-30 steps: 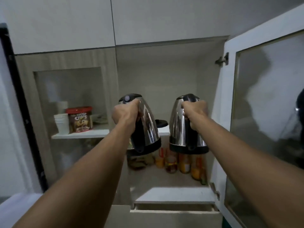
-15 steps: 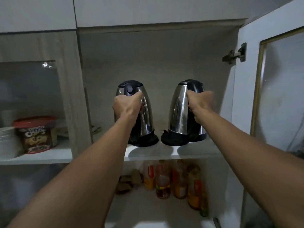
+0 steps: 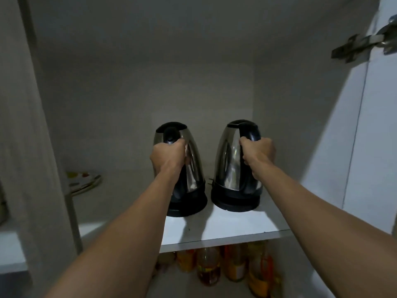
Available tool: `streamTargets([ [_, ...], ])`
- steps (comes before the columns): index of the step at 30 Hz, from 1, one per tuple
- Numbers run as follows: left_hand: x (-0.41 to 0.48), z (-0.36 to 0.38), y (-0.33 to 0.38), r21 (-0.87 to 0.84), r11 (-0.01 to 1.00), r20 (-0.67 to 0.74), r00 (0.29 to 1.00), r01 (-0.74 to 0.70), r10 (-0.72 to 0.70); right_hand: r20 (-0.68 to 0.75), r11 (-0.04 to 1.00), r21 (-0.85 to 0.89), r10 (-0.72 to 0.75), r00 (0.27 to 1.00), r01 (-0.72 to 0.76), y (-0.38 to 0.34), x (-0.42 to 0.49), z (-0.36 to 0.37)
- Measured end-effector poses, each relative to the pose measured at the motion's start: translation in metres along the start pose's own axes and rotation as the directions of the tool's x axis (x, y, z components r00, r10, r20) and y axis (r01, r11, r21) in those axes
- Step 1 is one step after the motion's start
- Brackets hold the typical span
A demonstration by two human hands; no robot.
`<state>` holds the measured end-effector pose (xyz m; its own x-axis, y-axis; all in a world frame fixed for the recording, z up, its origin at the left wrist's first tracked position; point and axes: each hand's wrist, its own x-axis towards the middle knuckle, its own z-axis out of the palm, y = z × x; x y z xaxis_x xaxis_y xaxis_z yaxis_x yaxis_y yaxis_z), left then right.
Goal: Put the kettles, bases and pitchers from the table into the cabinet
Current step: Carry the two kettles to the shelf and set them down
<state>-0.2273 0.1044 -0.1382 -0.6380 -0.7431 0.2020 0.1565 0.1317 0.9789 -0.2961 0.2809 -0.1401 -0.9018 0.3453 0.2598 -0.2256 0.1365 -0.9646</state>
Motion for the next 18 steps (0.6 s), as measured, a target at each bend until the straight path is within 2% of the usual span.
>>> streamTargets([
  [5,0.010,0.011,0.006,0.080,0.997,0.086,0.996,0.016,-0.023,0.107,1.000,0.008,0.026,0.994,-0.026,-0.004,0.012,0.000],
  [13,-0.017,0.019,0.008,0.138,0.990,0.020,1.000,-0.011,0.009,0.212,1.000,0.010,0.019,0.977,-0.021,0.004,0.002,-0.024],
  [18,-0.036,0.010,0.000,0.127,0.992,-0.061,0.998,-0.011,0.019,0.244,0.995,-0.026,-0.089,0.966,0.098,0.011,-0.022,-0.017],
])
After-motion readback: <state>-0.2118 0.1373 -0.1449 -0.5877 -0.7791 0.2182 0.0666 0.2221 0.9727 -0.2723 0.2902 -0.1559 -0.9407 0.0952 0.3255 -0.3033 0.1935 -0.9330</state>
